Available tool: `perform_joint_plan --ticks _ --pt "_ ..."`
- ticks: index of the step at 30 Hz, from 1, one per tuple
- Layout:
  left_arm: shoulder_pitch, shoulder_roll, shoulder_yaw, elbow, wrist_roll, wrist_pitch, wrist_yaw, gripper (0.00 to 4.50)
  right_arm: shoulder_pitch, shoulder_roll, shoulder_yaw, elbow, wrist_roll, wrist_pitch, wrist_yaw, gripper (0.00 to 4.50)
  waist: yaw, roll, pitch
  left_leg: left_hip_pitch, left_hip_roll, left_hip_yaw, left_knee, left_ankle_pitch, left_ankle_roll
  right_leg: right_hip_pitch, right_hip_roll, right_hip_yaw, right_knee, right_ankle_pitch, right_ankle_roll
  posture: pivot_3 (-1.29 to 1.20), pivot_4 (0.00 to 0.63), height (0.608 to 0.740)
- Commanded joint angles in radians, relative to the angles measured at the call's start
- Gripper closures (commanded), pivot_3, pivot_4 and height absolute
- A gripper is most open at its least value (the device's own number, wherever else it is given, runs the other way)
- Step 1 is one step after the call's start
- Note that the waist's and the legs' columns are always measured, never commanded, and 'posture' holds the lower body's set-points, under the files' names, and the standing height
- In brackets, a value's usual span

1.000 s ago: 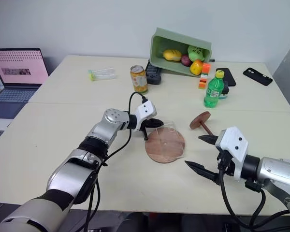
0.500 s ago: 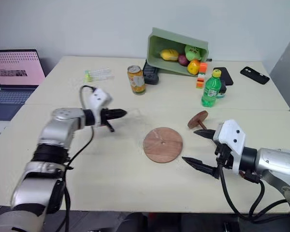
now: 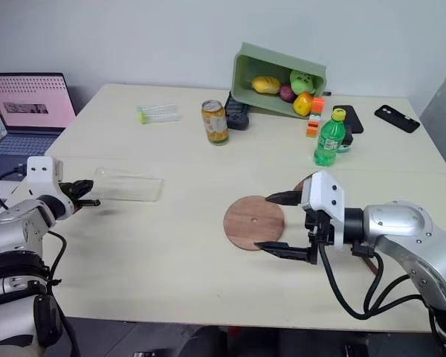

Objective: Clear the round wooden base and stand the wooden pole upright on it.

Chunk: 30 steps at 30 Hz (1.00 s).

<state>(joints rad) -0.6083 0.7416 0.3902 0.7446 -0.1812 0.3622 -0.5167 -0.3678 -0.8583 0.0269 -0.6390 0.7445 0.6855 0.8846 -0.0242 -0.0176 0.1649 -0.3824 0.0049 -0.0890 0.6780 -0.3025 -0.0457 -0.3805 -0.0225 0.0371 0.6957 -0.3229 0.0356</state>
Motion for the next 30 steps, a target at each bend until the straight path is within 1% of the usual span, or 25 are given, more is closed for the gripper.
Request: perform_joint_plan --ticks 1,4,7,8,10,12,13,14,15,17,20,21,22,23,26,28,30 --pt "-0.013 0.033 0.042 -0.021 -0.018 -0.062 0.049 3.76 -0.027 0.003 0.000 0.010 -0.019 -0.032 0.035 0.00 -0.001 -0.001 0.000 0.000 0.000 0.000 0.000 0.000 0.000 0.000 0.000 0.000 0.000 0.000 0.000 0.00 0.150 0.740" --pt "-0.002 0.041 0.058 -0.014 -0.021 -0.077 0.093 3.23 -0.030 0.009 -0.001 0.017 -0.028 -0.036 0.042 0.00 -0.003 -0.001 0.000 0.000 0.001 0.001 0.000 0.000 0.000 -0.001 -0.001 0.000 0.000 0.000 0.000 0.00 0.150 0.740" --pt "0.008 0.048 0.074 -0.011 -0.023 -0.085 0.133 2.56 -0.025 0.011 -0.003 0.017 -0.034 -0.038 0.042 0.00 -0.005 -0.001 0.000 0.000 0.002 0.002 0.000 0.000 0.000 -0.002 -0.001 0.000 0.001 0.000 0.000 0.00 0.150 0.740" --pt "0.017 0.051 0.072 -0.022 -0.012 -0.108 0.150 2.30 -0.018 0.010 -0.008 0.014 -0.036 -0.039 0.040 0.00 -0.005 -0.001 0.000 0.000 0.002 0.003 0.000 0.000 0.000 -0.003 -0.001 0.000 0.001 0.000 0.000 0.00 0.150 0.740" --pt "0.027 0.055 0.066 -0.054 0.001 -0.157 0.172 1.95 -0.006 0.009 -0.020 0.009 -0.039 -0.039 0.034 0.00 -0.005 -0.001 0.000 0.000 0.002 0.004 0.000 0.000 0.000 -0.004 -0.001 0.001 0.002 0.000 0.000 0.00 0.150 0.740" --pt "0.046 0.057 0.037 -0.140 0.011 -0.213 0.140 1.49 0.014 0.001 -0.041 0.000 -0.040 -0.038 0.028 0.00 -0.004 -0.001 -0.001 -0.001 0.003 0.004 0.000 0.000 0.000 -0.004 -0.001 0.001 0.002 0.000 0.000 0.00 0.150 0.740" --pt "0.060 0.052 0.016 -0.203 0.002 -0.224 0.096 1.31 0.026 -0.003 -0.056 -0.004 -0.039 -0.037 0.023 0.00 -0.002 -0.001 -0.001 -0.002 0.003 0.003 0.000 0.000 0.000 -0.004 -0.001 0.001 0.002 0.000 0.000 0.00 0.150 0.740" --pt "0.082 0.046 -0.017 -0.299 -0.026 -0.206 0.020 1.05 0.041 -0.006 -0.080 -0.009 -0.037 -0.032 0.009 0.00 0.002 -0.001 -0.001 -0.002 0.003 0.003 0.000 0.000 0.000 -0.004 -0.001 0.001 0.002 0.000 0.000 0.00 0.150 0.740" --pt "0.103 0.038 -0.045 -0.394 -0.065 -0.165 -0.048 1.05 0.058 -0.010 -0.107 -0.014 -0.040 -0.029 -0.007 0.00 0.006 -0.002 -0.001 -0.003 0.002 0.003 0.000 0.000 -0.001 -0.004 -0.002 0.002 0.001 0.000 0.000 0.00 0.150 0.740" --pt "0.132 0.032 -0.079 -0.520 -0.121 -0.087 -0.133 1.05 0.082 -0.016 -0.147 -0.020 -0.049 -0.026 -0.032 0.00 0.014 -0.002 -0.001 -0.004 0.002 0.003 0.000 0.000 -0.001 -0.005 -0.002 0.002 0.001 0.000 0.000 0.00 0.150 0.740" --pt "0.175 0.075 -0.189 -0.705 -0.160 0.004 -0.287 1.05 0.137 -0.028 -0.256 -0.044 -0.046 0.020 -0.110 0.00 0.017 -0.002 -0.001 -0.004 0.002 0.004 0.000 0.000 -0.001 -0.004 -0.002 0.003 0.001 0.000 0.000 0.00 0.150 0.740" --pt "0.190 0.107 -0.253 -0.778 -0.172 0.012 -0.386 1.05 0.172 -0.043 -0.281 -0.050 -0.063 0.046 -0.134 0.00 0.016 -0.002 -0.001 -0.004 0.002 0.005 0.000 0.000 -0.001 -0.005 -0.002 0.003 0.001 0.000 0.000 0.00 0.150 0.740" --pt "0.198 0.129 -0.294 -0.825 -0.179 0.020 -0.451 1.05 0.196 -0.055 -0.295 -0.051 -0.075 0.061 -0.146 0.00 0.015 -0.002 -0.001 -0.003 0.002 0.006 0.000 0.000 -0.001 -0.005 -0.001 0.004 0.001 0.000 0.000 0.00 0.150 0.740" --pt "0.201 0.148 -0.345 -0.869 -0.186 0.014 -0.528 1.05 0.219 -0.067 -0.283 -0.041 -0.111 0.066 -0.162 0.00 0.014 -0.002 -0.001 -0.003 0.003 0.006 -0.001 0.000 -0.001 -0.005 0.000 0.004 0.001 0.000 0.000 0.00 0.150 0.740" --pt "0.186 0.170 -0.431 -0.935 -0.194 0.004 -0.645 1.05 0.220 -0.070 -0.240 -0.007 -0.151 0.089 -0.204 0.00 0.005 -0.001 -0.001 -0.001 0.004 0.008 -0.002 0.000 0.000 -0.005 0.002 0.004 0.002 0.000 0.000 0.00 0.150 0.740" --pt "0.175 0.177 -0.472 -0.964 -0.182 -0.019 -0.700 1.05 0.170 -0.047 -0.206 0.022 -0.165 0.153 -0.272 0.00 -0.003 0.000 0.000 0.000 0.004 0.009 -0.002 0.000 0.000 -0.005 0.004 0.004 0.003 0.000 0.000 0.00 0.150 0.740" --pt "0.154 0.172 -0.515 -0.992 -0.160 -0.057 -0.746 1.05 0.109 0.007 -0.179 0.057 -0.138 0.266 -0.345 0.00 -0.010 0.000 0.000 0.000 0.005 0.010 -0.001 0.000 0.000 -0.005 0.005 0.004 0.003 0.000 -0.001 0.00 0.150 0.740"
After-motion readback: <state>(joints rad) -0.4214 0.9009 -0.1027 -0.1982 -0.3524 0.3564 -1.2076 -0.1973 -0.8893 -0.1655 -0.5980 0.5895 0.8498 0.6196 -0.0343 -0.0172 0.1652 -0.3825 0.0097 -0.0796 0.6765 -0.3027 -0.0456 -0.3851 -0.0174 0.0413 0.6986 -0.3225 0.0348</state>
